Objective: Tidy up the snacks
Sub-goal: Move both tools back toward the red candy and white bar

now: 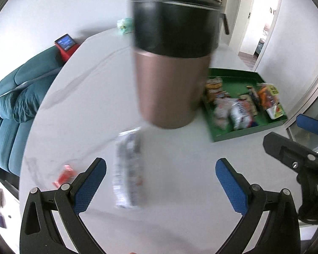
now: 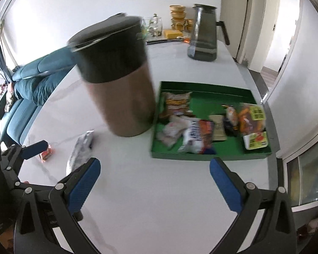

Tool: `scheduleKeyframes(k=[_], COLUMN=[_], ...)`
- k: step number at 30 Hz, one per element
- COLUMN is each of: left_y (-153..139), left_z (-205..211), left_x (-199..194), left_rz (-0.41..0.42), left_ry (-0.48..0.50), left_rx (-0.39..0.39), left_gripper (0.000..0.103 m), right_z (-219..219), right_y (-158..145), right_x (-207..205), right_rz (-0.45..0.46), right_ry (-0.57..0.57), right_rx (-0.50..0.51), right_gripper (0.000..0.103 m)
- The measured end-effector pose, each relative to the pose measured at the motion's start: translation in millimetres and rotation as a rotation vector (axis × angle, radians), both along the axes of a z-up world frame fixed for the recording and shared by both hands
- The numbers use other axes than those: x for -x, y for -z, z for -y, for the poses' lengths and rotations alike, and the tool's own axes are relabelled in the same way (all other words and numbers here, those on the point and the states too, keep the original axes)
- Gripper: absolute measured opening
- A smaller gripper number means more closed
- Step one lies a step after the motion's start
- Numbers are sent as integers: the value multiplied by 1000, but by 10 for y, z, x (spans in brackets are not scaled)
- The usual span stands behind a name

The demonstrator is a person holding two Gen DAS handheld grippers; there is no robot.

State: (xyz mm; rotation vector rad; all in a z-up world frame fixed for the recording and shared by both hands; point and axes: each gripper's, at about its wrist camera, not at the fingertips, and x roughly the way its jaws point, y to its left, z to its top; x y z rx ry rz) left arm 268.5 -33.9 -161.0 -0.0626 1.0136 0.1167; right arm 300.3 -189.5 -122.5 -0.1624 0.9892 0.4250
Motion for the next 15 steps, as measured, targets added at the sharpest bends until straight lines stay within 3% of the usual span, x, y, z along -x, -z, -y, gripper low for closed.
scheduleKeyframes(k=[7,15], left_y=[178,452], left_z=[-796,-1403], left_x=[217,327], left_rz=[-41,-64], left_ry=[38,80], left_rx=[-3,5], left_gripper=[101,101], right_z=[-708,-1261], right_y=[146,493], right_x=[250,363], right_rz=[-16,-55], right_ry=[20,60], right_rx=[39,42], right_gripper=[103,103])
